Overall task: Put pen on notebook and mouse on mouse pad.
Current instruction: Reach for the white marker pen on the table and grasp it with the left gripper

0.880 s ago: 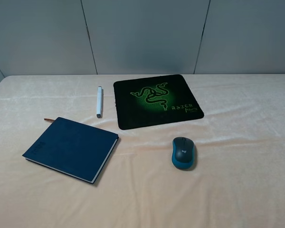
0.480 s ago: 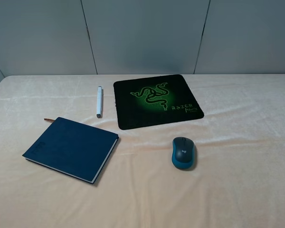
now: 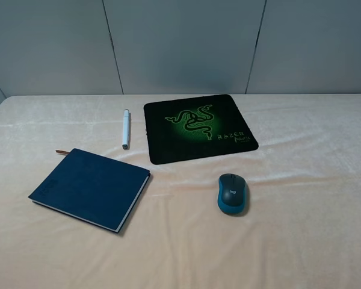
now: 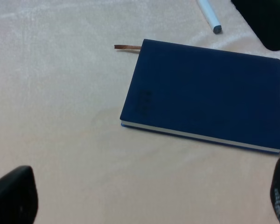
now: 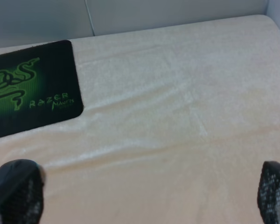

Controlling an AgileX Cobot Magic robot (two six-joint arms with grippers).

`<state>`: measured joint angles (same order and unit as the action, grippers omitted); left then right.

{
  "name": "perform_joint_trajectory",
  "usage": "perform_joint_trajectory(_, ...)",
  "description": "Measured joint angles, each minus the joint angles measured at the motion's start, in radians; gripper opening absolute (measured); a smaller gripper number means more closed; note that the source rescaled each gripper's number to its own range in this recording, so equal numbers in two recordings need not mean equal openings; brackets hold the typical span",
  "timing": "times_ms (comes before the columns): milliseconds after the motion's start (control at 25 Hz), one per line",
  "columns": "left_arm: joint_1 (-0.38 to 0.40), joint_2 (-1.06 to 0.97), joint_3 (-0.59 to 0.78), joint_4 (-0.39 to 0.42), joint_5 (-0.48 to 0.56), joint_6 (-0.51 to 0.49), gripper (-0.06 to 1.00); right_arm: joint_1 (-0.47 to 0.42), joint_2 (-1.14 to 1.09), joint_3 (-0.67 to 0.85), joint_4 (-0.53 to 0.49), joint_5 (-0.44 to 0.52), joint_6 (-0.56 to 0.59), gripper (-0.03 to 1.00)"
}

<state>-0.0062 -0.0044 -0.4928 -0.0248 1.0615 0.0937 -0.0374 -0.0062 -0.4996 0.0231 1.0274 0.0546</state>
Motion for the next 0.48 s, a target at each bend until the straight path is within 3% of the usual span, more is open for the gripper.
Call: perform_joint_trajectory(480, 0.0, 0.0, 0.0, 0.0, 0.0, 0.0, 1.0, 0.0, 0.0, 0.0, 0.0, 0.0, 0.0, 1.0)
